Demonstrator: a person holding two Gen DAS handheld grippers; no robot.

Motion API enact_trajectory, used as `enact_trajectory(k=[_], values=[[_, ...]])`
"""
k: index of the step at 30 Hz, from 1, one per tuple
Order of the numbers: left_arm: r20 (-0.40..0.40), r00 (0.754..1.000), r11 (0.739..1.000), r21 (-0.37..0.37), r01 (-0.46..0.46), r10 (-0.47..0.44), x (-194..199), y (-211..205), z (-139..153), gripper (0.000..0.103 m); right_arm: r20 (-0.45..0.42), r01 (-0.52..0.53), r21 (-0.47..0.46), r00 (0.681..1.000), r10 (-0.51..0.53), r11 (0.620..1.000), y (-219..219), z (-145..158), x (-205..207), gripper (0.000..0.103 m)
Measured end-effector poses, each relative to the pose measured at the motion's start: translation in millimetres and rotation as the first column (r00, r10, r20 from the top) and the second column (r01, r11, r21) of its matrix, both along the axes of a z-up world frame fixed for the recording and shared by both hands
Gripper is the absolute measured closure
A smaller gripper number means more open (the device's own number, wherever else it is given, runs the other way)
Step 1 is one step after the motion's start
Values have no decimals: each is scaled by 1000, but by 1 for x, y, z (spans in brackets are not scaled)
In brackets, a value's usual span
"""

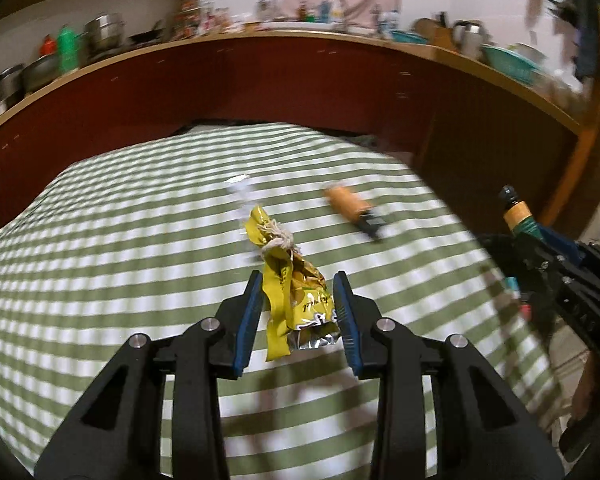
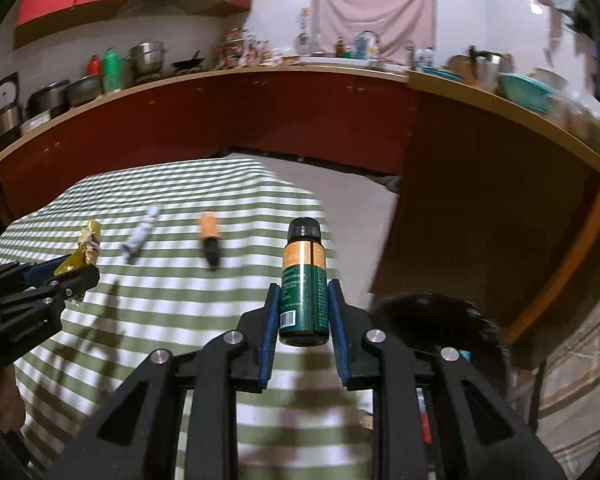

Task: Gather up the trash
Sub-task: 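Carry the green bottle and yellow wrapper over the black bin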

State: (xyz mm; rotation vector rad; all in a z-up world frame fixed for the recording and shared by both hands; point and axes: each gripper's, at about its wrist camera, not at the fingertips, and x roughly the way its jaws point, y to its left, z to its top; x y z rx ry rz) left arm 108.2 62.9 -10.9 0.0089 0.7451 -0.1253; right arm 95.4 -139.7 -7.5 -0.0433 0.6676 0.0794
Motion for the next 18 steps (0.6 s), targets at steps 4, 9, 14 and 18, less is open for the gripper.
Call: enact_trajectory(k=[4,9,14,18], values=[[22,996,997,-6,82,-82,6,-48,1,68,5,60,-2,998,-60,998,-35,-2,-6,78],[31,987,987,4,160,-160,13,-102,-4,68,17,108,-9,994,-108,994,-67,-5,-13,78],[29,977,978,13,209,-209,15,-139,-10,68,17,140,9,990,-141,990,-90,-13,-17,78],[27,973,973,36,228,-229,19,-161,-15,68,15,152,27,988,-152,988,-102,-18,-20,78]])
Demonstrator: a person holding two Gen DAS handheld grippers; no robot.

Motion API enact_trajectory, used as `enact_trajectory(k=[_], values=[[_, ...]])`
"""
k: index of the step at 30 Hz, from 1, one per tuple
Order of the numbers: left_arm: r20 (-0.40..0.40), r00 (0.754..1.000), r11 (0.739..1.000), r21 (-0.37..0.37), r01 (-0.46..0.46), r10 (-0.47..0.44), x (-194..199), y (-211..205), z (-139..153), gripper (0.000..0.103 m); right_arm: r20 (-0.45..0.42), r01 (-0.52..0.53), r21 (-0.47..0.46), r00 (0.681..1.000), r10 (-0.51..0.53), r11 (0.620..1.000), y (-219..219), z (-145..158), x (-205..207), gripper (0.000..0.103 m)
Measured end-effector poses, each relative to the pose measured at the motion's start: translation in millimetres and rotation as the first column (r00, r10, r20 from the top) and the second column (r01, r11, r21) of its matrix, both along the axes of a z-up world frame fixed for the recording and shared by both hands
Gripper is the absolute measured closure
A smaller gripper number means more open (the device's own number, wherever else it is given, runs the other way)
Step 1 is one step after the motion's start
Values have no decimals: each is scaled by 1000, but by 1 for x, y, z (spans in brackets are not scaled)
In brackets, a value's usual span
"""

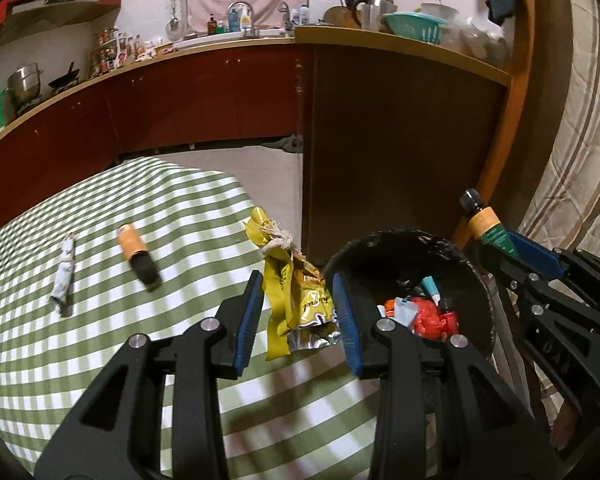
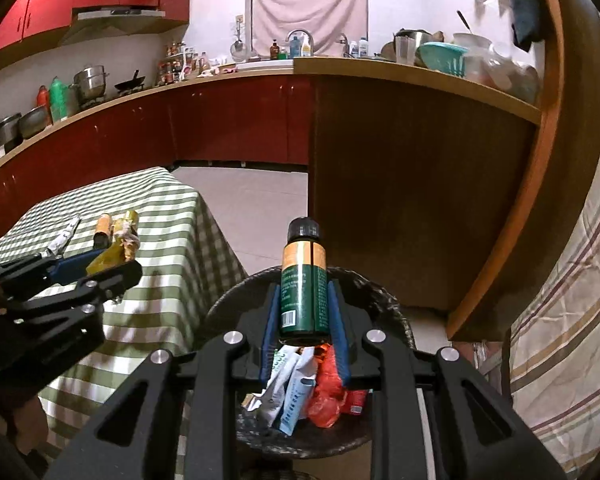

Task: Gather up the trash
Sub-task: 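Carry the green bottle and yellow wrapper over the black bin, then open both tools over the black bin to drop the items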

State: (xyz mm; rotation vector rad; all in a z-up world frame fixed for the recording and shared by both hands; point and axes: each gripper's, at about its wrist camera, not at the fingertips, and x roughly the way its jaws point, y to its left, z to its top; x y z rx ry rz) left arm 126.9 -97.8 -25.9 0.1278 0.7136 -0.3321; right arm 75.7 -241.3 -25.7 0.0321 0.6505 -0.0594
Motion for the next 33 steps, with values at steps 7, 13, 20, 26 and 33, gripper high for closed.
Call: enact_trajectory(k=[7,13,20,26,33], values=[[-7,1000,1000,20,15,-14,8,-24,-6,68,-3,10,24,1000,-10,1000,-15,-9,-1,78],[-12,999,999,36,39,-38,11,-41,-10,68,-4,11,36,1000,-11,999,-19,-12,1,78],[-18,998,997,57,59,-58,15,-55,-15,54,-1,28,50,1000,-28,998,-24,-14,3,62],[-20,999,997,61,50,-49,16,-55,-15,51,9,37,51,999,-37,998,-29,-12,2,62],[-20,999,998,50,30,-29,14,-48,-12,49,10,53,49,999,-53,997,-32,-12,1,62]])
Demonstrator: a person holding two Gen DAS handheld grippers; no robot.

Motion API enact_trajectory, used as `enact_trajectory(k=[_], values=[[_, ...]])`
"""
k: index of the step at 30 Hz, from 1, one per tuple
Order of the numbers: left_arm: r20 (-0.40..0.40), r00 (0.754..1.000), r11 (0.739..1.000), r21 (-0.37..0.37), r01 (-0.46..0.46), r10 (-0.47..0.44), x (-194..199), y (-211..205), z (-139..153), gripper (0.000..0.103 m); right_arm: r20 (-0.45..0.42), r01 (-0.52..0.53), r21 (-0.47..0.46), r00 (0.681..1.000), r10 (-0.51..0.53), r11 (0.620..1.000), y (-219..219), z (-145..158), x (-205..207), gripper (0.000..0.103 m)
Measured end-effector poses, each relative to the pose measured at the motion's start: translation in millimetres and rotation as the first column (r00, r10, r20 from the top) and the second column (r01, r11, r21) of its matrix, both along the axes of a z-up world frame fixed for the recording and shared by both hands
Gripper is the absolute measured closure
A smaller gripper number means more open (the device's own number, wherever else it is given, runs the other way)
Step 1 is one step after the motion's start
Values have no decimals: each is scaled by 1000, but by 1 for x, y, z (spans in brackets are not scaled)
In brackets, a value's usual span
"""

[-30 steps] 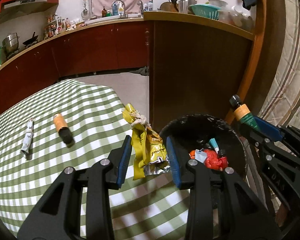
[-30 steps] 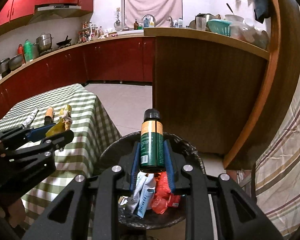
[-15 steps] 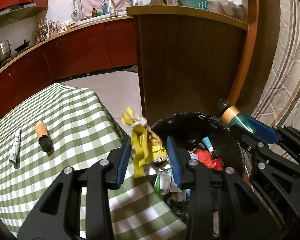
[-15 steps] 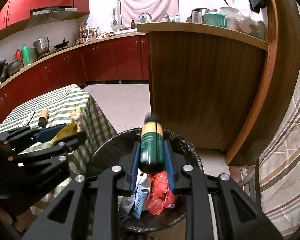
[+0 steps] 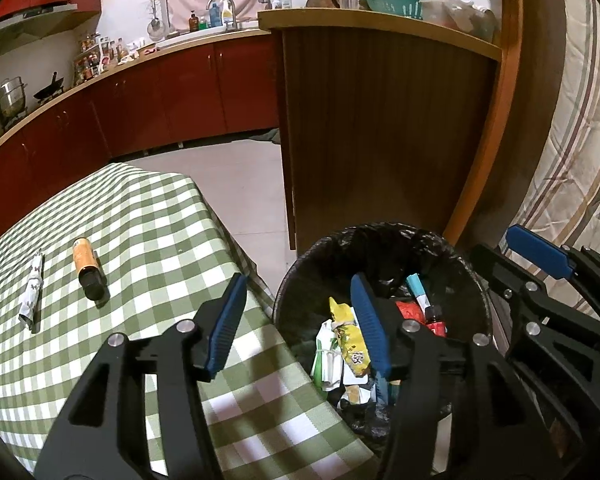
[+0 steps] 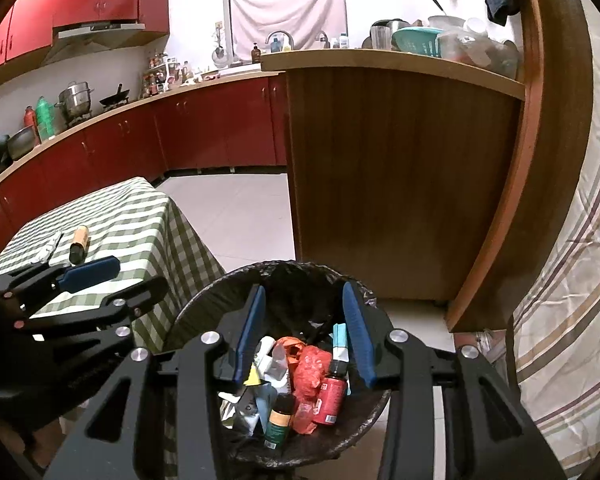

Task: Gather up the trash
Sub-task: 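Open both tools over the black bin to drop the items, then move both open tools back over the table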

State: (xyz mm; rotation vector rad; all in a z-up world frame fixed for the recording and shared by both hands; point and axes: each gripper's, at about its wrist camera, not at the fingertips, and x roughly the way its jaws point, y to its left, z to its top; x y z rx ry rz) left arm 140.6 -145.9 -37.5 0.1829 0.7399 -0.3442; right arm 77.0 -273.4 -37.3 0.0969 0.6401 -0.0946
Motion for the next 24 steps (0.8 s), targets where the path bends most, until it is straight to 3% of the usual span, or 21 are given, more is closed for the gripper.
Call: enact_trajectory(k=[13,17,24], values=[[21,998,998,-13,-65,65,-6,38,18,38,8,-18,10,1000,18,1000,15,8,6,51],[34,992,993,-6,-120,120,-8,64,23,32,15,-63,12,998,63,998,35,14,13,49],[28,969,970,10,-245,244,-7,125,26,31,23,-161,6,987,160,987,83,21,29,48]])
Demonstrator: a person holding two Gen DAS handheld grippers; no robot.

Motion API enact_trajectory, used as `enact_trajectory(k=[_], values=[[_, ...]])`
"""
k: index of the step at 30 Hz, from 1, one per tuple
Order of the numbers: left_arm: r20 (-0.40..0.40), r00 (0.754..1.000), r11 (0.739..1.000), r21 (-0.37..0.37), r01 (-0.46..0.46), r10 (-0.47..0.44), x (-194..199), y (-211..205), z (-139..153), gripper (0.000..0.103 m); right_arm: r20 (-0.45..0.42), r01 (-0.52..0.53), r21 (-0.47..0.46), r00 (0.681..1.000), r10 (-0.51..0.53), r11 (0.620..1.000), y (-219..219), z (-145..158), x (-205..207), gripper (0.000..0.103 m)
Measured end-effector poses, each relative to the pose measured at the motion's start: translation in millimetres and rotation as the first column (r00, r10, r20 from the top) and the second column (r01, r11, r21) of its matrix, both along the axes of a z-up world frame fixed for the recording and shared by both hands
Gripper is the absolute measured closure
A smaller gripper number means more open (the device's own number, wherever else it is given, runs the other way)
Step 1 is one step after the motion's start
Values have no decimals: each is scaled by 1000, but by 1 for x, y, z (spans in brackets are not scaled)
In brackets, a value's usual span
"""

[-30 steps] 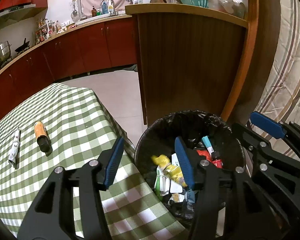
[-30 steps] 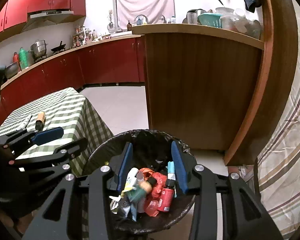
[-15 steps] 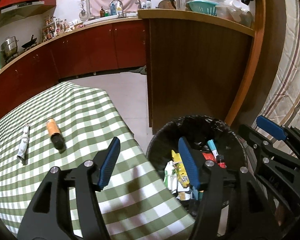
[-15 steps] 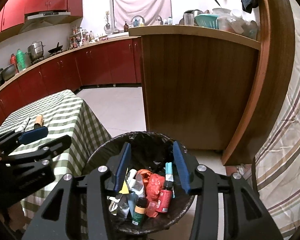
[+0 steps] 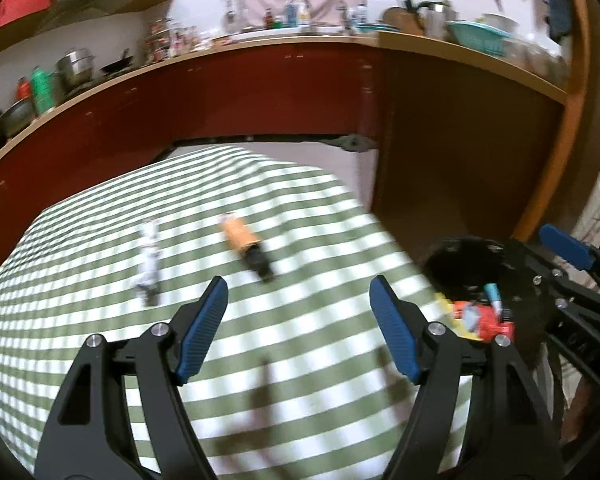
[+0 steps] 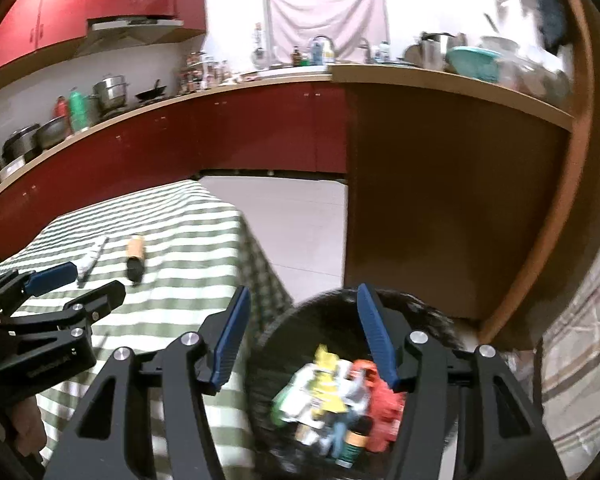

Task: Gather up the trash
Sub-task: 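Move both open tools back over the table, then grasp the orange-brown bottle with the right tool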

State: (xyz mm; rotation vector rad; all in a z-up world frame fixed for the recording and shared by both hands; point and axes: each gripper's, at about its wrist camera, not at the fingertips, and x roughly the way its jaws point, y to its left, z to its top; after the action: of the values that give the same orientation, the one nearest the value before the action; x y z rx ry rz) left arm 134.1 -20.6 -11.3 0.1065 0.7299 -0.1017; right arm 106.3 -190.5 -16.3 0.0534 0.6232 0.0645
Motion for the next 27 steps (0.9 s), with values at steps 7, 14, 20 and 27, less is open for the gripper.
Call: enact_trajectory(k=[7,14,20,27], values=[[-13,991,991,4,-133,133,6,71,1,31,-22,-94,1,995,94,996,48,1,26,48],[-37,977,977,-19,-211,210,23,123,2,31,-58,-155,-27,986,154,987,95,-6,53,48],[-64,974,974,-49,-221,218,46,139,-1,30,-88,-185,-43,980,181,982,117,-11,76,48],[-79,973,975,-47,-219,215,77,139,-6,30,-134,-209,-10,969,206,978,134,-14,100,48]])
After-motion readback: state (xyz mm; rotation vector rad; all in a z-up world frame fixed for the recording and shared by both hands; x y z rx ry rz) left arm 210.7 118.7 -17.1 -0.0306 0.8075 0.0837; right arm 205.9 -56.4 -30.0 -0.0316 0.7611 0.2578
